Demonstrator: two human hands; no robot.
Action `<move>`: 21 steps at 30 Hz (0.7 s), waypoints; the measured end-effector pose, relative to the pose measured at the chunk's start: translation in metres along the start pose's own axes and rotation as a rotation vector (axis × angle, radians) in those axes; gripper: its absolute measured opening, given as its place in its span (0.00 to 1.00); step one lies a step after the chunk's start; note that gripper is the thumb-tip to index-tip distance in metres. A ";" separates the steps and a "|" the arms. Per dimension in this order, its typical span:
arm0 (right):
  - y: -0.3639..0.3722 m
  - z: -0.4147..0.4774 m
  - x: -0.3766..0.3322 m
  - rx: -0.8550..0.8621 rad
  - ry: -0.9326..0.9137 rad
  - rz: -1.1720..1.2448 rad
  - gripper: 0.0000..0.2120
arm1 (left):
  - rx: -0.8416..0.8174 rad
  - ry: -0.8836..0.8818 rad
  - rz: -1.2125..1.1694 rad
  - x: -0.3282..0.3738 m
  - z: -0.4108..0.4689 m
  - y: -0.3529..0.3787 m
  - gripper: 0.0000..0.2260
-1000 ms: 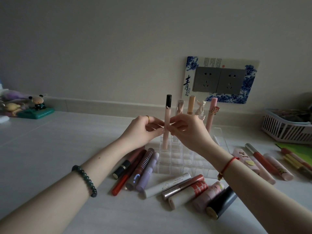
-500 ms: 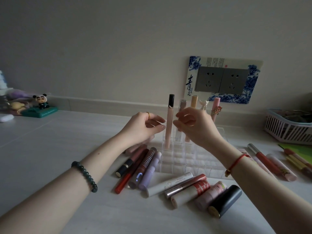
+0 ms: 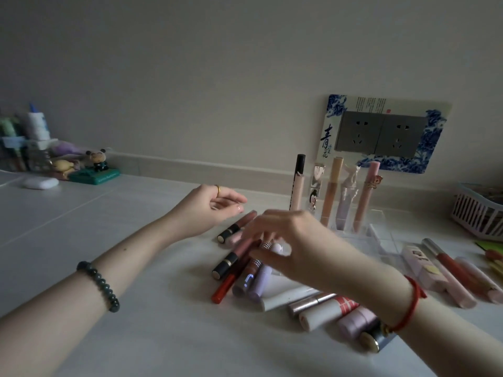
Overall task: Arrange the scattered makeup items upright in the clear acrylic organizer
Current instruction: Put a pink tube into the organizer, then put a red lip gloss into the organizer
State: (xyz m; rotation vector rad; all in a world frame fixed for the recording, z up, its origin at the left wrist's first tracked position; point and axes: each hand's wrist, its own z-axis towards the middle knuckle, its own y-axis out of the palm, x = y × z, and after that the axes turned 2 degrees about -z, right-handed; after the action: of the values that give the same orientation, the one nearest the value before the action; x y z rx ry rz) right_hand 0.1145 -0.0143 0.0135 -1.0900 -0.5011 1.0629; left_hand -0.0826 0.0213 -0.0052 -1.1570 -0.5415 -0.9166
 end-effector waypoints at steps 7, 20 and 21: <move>0.040 -0.003 -0.013 -0.175 -0.188 -0.050 0.10 | -0.037 -0.032 0.036 -0.022 -0.010 -0.004 0.06; 0.058 -0.001 -0.009 -0.086 -0.360 -0.447 0.06 | -0.067 -0.005 -0.015 -0.024 -0.007 -0.001 0.06; 0.056 -0.001 -0.007 -0.086 -0.381 -0.427 0.05 | -0.070 -0.004 -0.014 -0.023 -0.007 -0.002 0.07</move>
State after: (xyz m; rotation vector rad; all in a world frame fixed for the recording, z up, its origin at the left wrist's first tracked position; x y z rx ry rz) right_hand 0.0870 -0.0173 -0.0356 -0.8032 -1.0431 0.8719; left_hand -0.0972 0.0219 -0.0250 -1.2200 -0.5250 -0.9519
